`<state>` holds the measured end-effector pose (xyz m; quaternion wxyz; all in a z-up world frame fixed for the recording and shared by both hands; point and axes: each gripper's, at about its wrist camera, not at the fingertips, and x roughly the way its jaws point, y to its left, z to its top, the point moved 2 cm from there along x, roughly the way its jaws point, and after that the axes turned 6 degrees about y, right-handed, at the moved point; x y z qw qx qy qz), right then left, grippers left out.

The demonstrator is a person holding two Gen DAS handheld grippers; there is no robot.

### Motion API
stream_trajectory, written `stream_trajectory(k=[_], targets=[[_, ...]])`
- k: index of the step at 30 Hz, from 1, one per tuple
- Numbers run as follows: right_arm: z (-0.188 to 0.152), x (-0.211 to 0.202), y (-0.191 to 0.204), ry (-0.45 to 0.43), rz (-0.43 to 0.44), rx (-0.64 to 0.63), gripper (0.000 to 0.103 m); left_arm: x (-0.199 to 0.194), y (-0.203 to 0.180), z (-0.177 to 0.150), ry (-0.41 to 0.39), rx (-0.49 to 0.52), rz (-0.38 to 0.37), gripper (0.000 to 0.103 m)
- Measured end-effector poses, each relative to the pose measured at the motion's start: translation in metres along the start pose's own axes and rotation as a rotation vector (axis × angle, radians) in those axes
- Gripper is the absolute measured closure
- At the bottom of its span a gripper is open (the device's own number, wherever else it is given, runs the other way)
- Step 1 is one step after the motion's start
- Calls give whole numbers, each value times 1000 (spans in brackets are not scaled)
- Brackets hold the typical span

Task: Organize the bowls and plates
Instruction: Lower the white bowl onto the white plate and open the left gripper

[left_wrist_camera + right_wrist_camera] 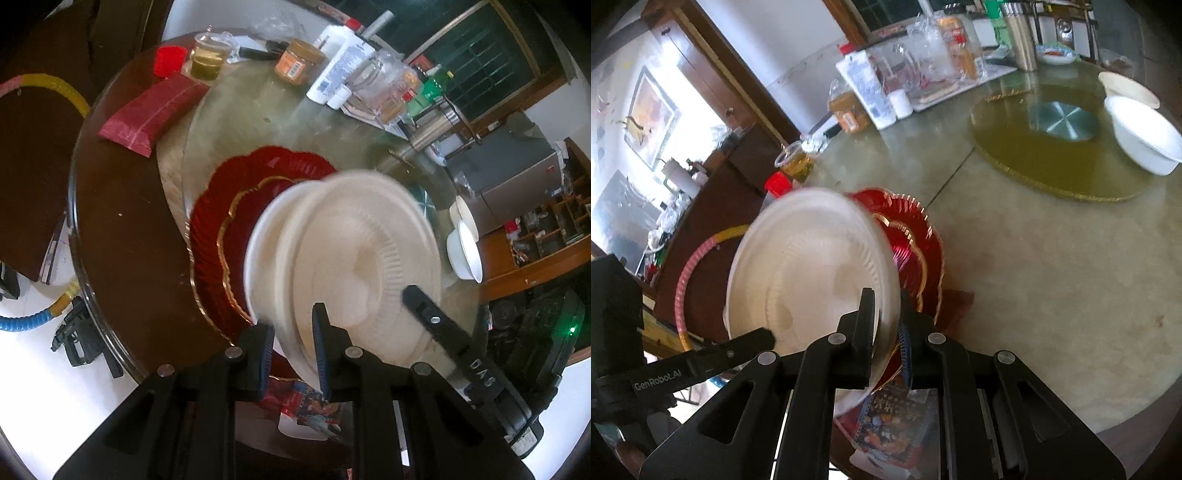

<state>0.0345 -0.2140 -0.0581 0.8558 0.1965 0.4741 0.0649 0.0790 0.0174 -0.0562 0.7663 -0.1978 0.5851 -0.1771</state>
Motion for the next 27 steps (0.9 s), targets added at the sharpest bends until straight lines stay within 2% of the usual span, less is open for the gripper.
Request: stream_trajectory(k=[6,12,15,21,23,27], targets=[[4,-7,-6,-19,50,14,90,-6,9,6,-22,-31,0,81],[2,9,-9,8,48,45,90,-9,6,6,-43,-28,3,80],[1,16,0,26,76,5,89,-14,6,7,-65,-29,16,80],[9,4,-19,-43,100,43,89,-29,9,11,-118,-35,24,80],[10,7,-20,-23,129,60,77,-31,9,14,-132,-38,34,80],[5,18,-7,32,170,25,76,-29,9,14,-123,-48,21,80]])
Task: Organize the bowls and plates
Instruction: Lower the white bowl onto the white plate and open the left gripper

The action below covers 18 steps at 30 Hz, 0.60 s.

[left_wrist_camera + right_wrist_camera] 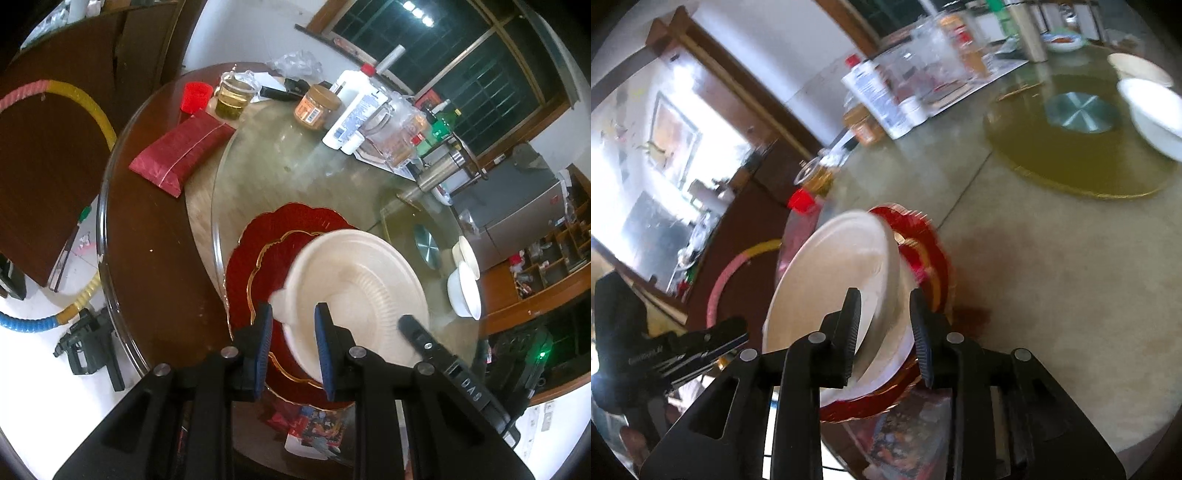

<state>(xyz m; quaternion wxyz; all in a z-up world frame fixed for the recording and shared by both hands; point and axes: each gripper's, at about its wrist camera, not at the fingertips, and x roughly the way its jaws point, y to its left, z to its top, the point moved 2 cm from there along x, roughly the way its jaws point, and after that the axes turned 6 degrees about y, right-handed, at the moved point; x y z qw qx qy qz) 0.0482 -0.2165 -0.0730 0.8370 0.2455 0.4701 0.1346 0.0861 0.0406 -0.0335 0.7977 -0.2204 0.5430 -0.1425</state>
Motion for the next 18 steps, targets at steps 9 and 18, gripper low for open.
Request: stream_trajectory(k=[9,18], targets=[[4,-7,-7,-41,-8,7,75,1,-4,0,-6,2,-2,80],[15,-48,-38,-123,12,53,73,0,-24,-1,-16,40,4,80]])
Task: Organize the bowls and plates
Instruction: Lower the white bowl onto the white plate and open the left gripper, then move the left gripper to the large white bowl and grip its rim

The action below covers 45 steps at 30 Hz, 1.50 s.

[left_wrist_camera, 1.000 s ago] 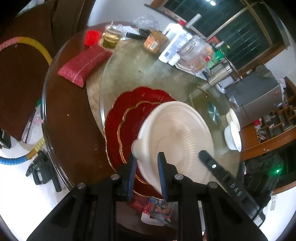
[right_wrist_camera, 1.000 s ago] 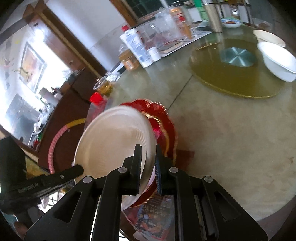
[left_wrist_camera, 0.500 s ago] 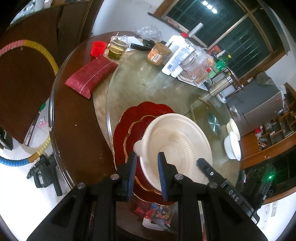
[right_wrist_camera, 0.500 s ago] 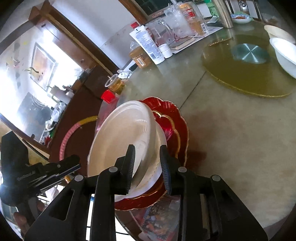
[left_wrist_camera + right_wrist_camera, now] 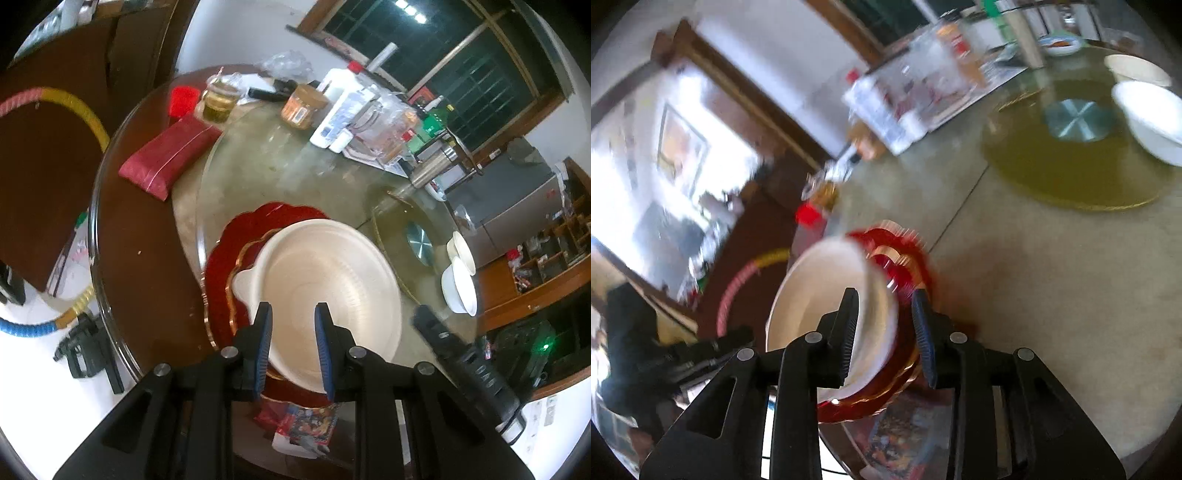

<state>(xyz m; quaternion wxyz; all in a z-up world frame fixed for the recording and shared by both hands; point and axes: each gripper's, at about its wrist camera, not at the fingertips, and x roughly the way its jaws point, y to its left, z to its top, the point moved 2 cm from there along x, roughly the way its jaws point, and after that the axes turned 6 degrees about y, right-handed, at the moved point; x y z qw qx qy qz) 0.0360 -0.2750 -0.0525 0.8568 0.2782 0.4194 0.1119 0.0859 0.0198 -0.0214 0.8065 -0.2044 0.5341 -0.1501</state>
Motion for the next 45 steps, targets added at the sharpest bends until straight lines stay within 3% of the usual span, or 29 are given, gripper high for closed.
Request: stream_trajectory(k=[2,5,6,7,8,9,15,17,24,35,41,45], targets=[[7,-32,-20,-122,-60,29,73,-2,-19,-1,-23,47,11,80],[15,-85,-47,-307,-219,49,72,5,-58,-7,-7,142,5,77],[18,-102,-57,-360,-261,62,60,9,-70,-9,3,170,3,73],[20,-122,-71,-417,-275,82,30,14,-84,-12,14,198,-2,63],[22,-135,-83,-451,-260,102,11,19,-99,-15,24,226,-10,54],[25,-151,-105,-479,-225,154,8,24,-111,-17,30,245,-15,51],[46,-184,-202,-376,-143,371,7,74,-180,-26,126,299,-48,42],[51,-189,-222,-361,-91,411,7,97,-204,-24,158,309,-31,41],[81,-164,-267,-256,-30,501,7,163,-266,-2,195,308,50,41],[112,-142,-289,-296,-3,520,7,233,-319,32,166,297,139,41],[118,-123,-290,-204,-13,487,7,261,-327,34,182,279,155,41],[123,-116,-293,-189,-29,470,7,264,-327,34,167,260,149,41]])
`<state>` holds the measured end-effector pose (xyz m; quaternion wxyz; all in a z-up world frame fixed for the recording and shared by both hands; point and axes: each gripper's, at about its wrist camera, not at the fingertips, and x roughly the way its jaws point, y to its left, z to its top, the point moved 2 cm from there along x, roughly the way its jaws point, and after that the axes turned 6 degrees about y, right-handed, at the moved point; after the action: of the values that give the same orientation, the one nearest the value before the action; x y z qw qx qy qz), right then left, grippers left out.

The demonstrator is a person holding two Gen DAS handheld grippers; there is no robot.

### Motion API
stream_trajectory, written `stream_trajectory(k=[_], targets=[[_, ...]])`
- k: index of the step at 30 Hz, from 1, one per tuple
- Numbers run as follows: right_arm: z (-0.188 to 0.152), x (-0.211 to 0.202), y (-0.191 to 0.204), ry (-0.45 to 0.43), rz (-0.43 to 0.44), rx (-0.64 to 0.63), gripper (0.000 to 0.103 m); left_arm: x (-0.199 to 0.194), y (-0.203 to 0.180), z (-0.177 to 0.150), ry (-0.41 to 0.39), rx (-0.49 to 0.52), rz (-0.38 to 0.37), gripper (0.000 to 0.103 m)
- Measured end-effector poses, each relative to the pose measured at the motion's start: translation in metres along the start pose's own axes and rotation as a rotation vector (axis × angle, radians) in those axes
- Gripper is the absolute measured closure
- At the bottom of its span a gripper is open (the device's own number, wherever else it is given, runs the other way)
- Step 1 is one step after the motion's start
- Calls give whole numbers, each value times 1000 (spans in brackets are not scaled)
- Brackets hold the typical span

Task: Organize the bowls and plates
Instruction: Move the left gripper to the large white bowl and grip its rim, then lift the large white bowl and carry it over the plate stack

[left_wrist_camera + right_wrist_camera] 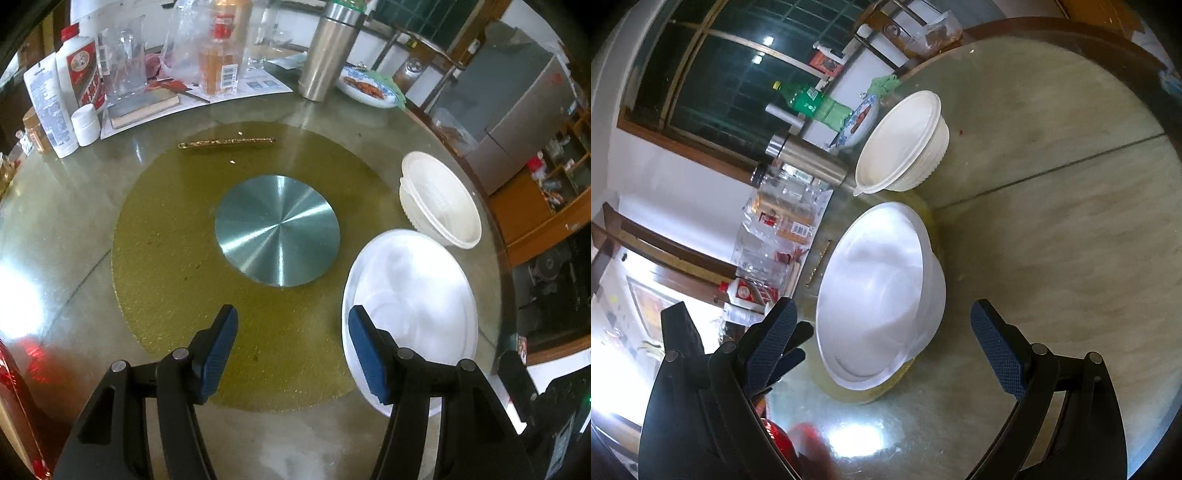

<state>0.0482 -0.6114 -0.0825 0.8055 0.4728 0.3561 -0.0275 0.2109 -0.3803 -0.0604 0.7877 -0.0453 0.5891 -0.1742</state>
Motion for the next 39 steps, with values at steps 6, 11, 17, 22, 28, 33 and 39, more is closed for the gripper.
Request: stream_trajectory(k=[6,11,17,22,28,33,39], targets=[[0,7,-4,26,-20,8,7,10,-17,-4,45,16,-53,41],[1,4,-8,3,-24,15,7,20,-23,-7,57,18,-46,41],[-1,16,-12,52,-22,30,27,24,-23,-6,54,16,-32,41],[0,18,-15,53,-34,42,32,25,-25,-6,41,36,-13,41],[-1,21,-17,52,-32,53,39,29,-25,-6,46,65,1,44],[-1,23,-16,46,-66,35,63,31,-25,-6,52,78,2,55],[0,23,-20,34,-93,37,80,32,-26,-8,55,91,-6,73]])
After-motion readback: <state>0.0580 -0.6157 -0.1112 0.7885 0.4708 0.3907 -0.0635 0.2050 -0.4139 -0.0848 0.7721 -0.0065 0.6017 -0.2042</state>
